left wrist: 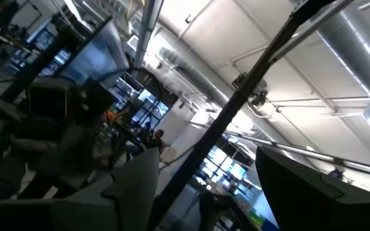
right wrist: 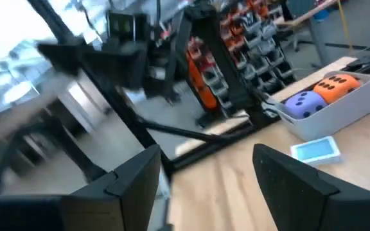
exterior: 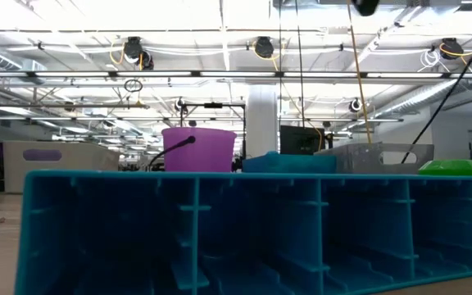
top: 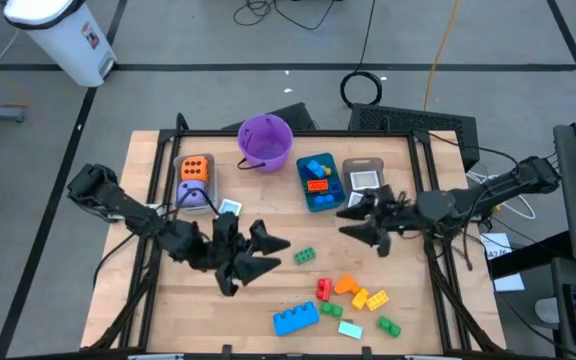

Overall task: Pick & Place Toys
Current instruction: Put the green game piece into the blue bin

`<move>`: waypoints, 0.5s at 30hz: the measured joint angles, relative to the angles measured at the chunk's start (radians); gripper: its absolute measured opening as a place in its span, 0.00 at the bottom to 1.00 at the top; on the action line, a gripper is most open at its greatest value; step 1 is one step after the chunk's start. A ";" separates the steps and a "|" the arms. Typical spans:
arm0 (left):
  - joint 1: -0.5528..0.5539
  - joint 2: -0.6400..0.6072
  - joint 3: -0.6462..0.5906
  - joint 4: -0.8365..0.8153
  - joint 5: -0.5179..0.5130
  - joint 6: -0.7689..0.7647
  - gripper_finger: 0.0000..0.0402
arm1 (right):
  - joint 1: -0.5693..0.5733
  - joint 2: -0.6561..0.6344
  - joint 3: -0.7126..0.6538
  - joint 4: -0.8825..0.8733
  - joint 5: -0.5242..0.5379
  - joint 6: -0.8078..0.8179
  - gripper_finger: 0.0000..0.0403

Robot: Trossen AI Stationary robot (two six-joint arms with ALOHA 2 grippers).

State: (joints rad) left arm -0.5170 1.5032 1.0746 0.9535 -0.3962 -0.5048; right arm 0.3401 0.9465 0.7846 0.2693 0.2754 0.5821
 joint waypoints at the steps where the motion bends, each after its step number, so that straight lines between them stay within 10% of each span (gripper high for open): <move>1: 0.005 0.000 0.010 -0.003 0.001 0.010 0.66 | 0.000 0.030 0.028 -0.033 -0.016 -0.024 0.60; 15: 0.062 0.000 0.107 -0.013 0.011 0.166 0.66 | -0.011 0.488 0.226 -0.392 -0.150 -0.465 0.60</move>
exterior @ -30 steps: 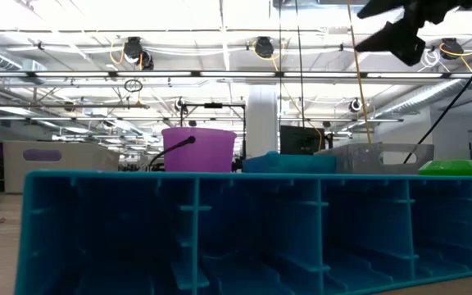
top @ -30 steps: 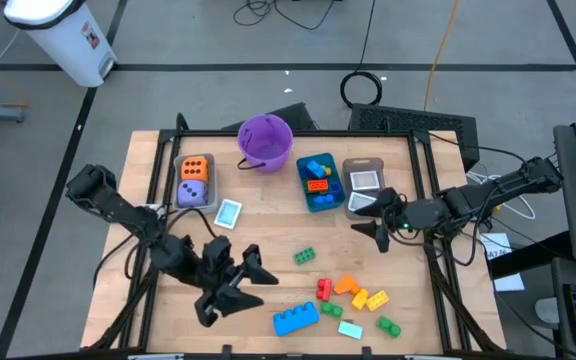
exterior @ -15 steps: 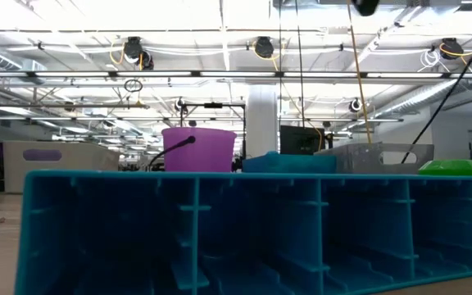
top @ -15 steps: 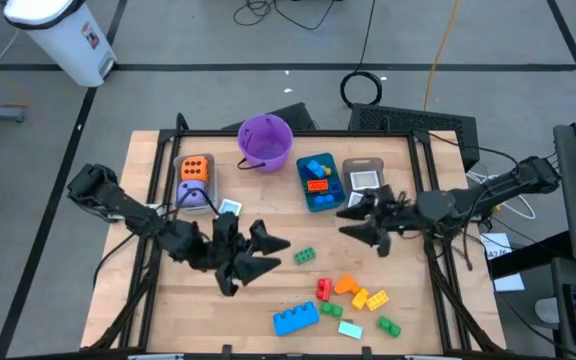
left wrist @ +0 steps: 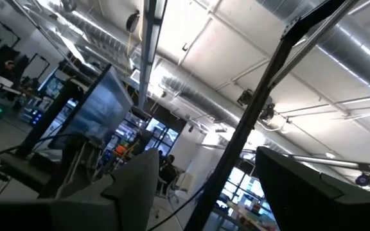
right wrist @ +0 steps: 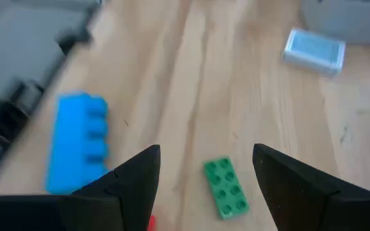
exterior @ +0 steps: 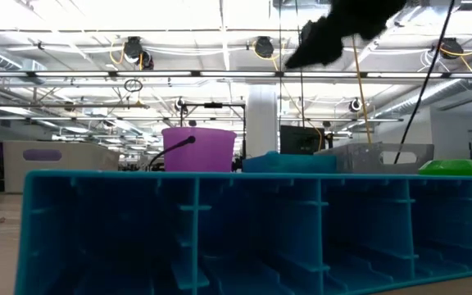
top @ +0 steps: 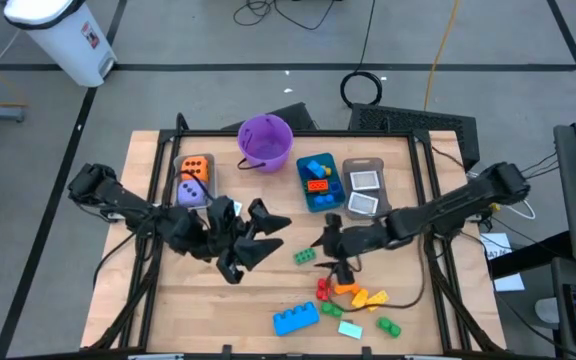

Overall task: Pick & Place Toys
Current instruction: Put the green game piece into the blue bin

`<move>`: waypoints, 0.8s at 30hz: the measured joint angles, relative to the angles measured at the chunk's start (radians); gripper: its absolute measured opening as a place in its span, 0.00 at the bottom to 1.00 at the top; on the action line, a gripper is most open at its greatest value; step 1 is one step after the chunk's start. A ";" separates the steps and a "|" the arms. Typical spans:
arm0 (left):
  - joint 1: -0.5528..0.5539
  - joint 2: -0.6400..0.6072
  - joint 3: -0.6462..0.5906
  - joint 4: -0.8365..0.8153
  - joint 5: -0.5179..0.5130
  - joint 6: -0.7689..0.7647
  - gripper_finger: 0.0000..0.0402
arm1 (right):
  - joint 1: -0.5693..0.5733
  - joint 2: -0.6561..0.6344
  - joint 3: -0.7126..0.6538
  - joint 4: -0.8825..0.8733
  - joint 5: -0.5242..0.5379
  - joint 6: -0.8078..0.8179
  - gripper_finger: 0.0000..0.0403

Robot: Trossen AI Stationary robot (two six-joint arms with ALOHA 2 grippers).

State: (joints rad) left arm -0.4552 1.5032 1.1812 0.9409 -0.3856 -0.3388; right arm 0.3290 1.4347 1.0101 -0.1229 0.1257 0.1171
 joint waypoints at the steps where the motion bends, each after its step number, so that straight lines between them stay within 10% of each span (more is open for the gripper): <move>1: 0.003 0.000 0.000 0.000 0.008 0.000 0.66 | -0.007 0.026 0.000 0.002 0.000 -0.019 0.60; 24: 0.091 -0.046 0.001 -0.010 0.173 -0.021 0.66 | -0.141 0.374 0.001 0.043 -0.157 -0.104 0.60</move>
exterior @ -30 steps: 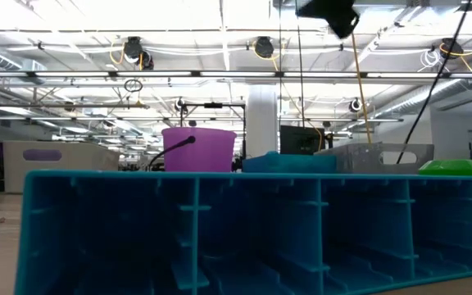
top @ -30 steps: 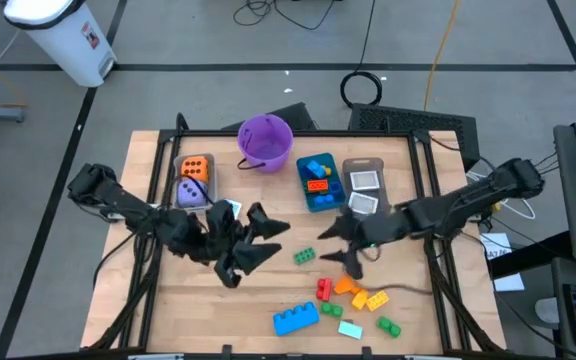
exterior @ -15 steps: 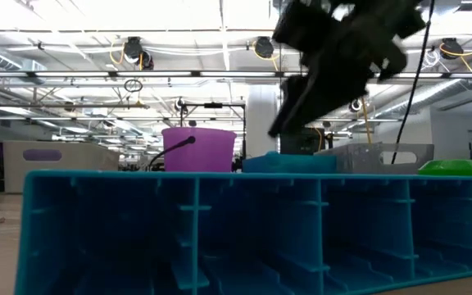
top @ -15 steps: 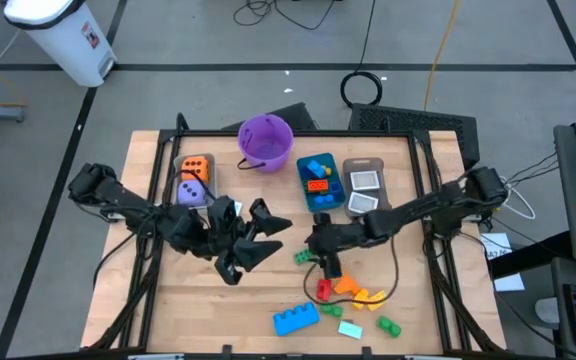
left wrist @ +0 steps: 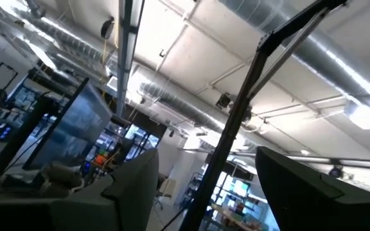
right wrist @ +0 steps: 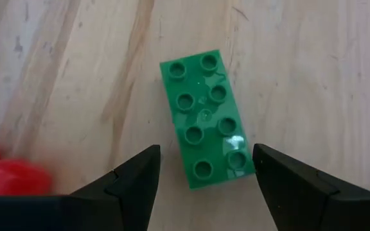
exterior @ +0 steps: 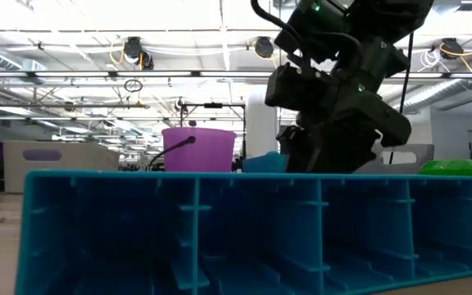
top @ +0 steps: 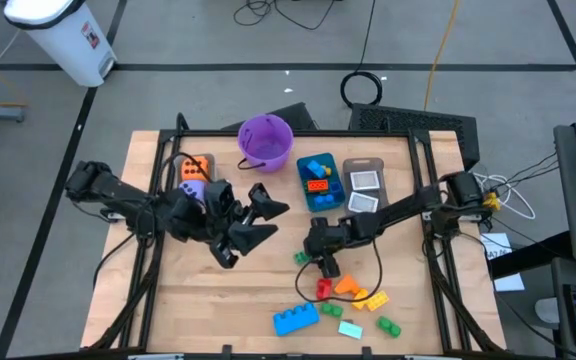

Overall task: Pick & Place Toys
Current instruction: Put the green game piece into the blue bin

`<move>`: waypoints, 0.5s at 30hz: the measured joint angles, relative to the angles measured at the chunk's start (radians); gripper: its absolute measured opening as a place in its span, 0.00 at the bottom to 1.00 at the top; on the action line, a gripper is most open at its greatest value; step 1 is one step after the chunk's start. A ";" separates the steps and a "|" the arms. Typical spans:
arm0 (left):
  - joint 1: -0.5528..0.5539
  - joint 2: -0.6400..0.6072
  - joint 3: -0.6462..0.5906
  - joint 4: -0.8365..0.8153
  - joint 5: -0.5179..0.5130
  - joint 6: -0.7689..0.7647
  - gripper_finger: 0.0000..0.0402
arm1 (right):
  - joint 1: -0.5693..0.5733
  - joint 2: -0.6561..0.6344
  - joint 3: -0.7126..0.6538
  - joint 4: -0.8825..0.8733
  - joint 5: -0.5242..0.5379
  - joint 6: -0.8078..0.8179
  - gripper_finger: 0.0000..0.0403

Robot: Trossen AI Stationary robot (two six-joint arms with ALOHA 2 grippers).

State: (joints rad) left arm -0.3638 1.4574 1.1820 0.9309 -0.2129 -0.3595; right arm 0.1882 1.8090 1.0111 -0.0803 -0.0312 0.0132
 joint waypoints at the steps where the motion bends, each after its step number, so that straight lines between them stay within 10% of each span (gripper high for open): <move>1: 0.006 -0.002 0.000 0.004 0.008 -0.004 0.66 | 0.002 0.007 0.000 0.004 -0.001 0.000 0.60; 15: 0.022 -0.008 0.000 -0.033 0.033 -0.040 0.66 | 0.002 0.019 0.000 0.047 -0.001 0.010 0.35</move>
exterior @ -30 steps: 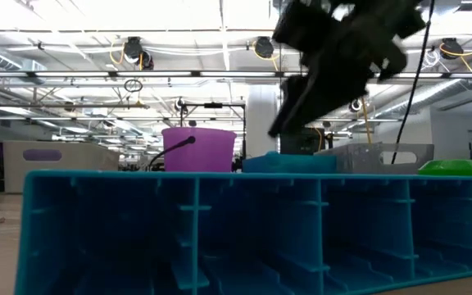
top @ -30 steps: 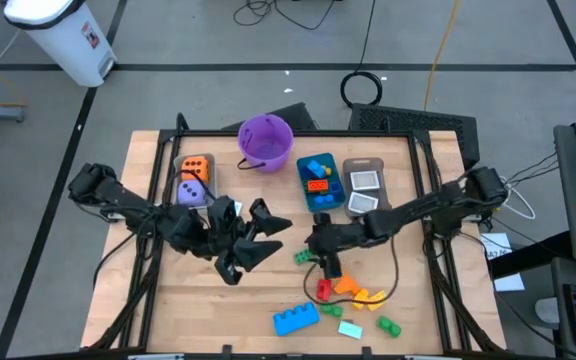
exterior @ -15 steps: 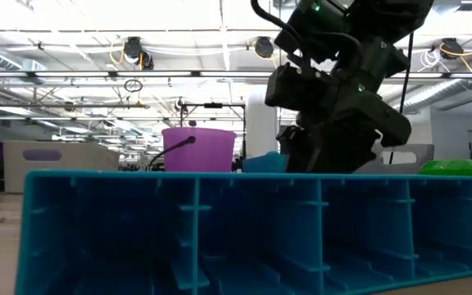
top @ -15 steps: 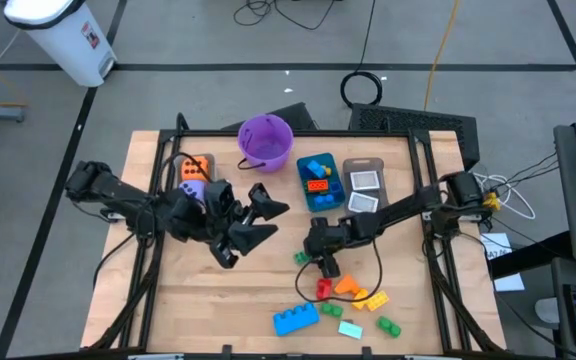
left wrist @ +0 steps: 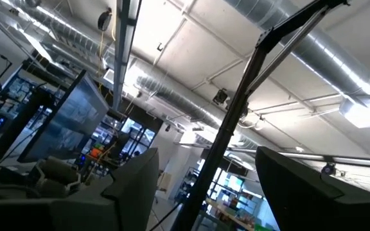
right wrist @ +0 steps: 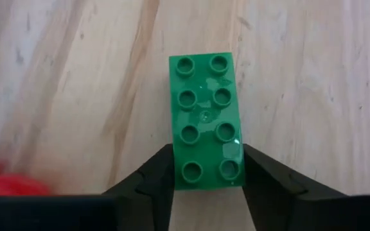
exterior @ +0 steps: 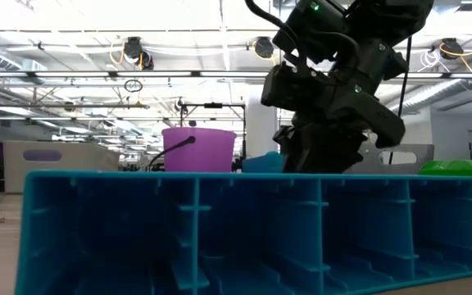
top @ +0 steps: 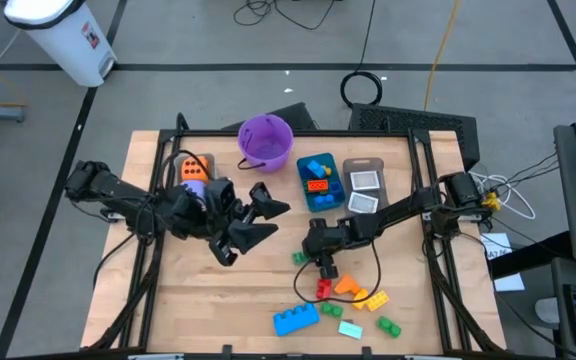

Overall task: Pick & Place Toys
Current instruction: Put the green game piece into the blue bin

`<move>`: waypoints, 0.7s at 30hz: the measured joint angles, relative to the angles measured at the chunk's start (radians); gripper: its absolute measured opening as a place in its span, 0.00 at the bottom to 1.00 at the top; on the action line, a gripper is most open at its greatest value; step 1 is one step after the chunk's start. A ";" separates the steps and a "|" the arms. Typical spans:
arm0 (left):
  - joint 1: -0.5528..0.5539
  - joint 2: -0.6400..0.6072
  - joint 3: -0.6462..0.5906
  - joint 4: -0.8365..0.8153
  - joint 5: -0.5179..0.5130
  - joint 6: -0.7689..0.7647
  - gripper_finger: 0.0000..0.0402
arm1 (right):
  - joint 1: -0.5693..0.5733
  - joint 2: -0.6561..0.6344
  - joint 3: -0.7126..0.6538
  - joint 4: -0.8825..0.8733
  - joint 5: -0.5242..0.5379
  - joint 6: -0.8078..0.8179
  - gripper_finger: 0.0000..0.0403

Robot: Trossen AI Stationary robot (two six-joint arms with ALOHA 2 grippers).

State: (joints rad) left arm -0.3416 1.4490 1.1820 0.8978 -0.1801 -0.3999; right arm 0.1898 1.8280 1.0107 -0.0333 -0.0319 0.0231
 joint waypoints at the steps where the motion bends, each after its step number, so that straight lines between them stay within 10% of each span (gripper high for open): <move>1: 0.000 0.000 0.000 -0.006 0.000 -0.005 0.66 | 0.000 -0.004 0.000 0.006 -0.001 0.011 0.34; 12: 0.002 -0.031 0.000 -0.051 -0.011 0.020 0.66 | -0.036 -0.225 0.000 -0.015 0.027 0.145 0.36; 21: 0.006 -0.187 0.000 -0.408 -0.235 0.147 0.66 | -0.143 -0.470 0.000 -0.176 0.165 0.259 0.34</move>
State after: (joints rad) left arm -0.3351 1.2621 1.1816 0.4902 -0.4150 -0.2524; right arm 0.0472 1.3582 1.0107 -0.2089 0.1328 0.2824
